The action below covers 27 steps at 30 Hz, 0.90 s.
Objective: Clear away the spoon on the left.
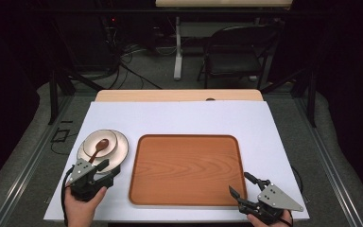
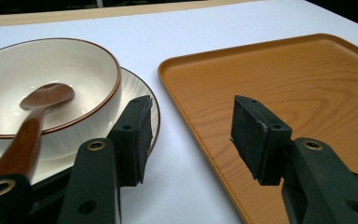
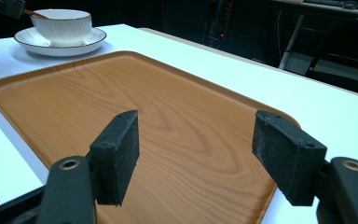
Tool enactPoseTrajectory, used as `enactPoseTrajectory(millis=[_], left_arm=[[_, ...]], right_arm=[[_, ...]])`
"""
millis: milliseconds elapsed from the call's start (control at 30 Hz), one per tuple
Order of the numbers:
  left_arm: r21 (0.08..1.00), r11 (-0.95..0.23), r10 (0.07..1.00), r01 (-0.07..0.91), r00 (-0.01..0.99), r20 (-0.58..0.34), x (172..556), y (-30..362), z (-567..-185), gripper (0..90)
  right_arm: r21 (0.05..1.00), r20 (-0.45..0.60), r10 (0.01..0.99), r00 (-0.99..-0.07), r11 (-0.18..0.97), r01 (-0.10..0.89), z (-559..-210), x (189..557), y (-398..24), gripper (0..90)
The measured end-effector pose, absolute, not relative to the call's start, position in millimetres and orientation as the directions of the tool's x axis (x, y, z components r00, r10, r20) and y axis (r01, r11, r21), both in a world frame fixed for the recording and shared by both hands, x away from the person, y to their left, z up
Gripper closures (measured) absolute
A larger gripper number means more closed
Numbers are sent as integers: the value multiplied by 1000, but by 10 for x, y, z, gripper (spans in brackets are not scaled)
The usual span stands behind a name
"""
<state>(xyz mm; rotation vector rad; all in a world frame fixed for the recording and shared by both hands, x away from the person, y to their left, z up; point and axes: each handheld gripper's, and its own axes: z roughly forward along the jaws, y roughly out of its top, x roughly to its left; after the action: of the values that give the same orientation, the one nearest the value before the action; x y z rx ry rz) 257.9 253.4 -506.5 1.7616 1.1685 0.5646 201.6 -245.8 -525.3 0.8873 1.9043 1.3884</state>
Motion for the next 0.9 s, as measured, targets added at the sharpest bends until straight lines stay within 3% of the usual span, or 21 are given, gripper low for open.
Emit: enactPoseTrajectory(millis=[900], left_arm=[[874, -60, 940, 483, 322, -114, 2603, 2830, -5059, 535]], right_arm=[[963, -81, 804, -589, 216, 163, -5250, 2013, -2462, 323]])
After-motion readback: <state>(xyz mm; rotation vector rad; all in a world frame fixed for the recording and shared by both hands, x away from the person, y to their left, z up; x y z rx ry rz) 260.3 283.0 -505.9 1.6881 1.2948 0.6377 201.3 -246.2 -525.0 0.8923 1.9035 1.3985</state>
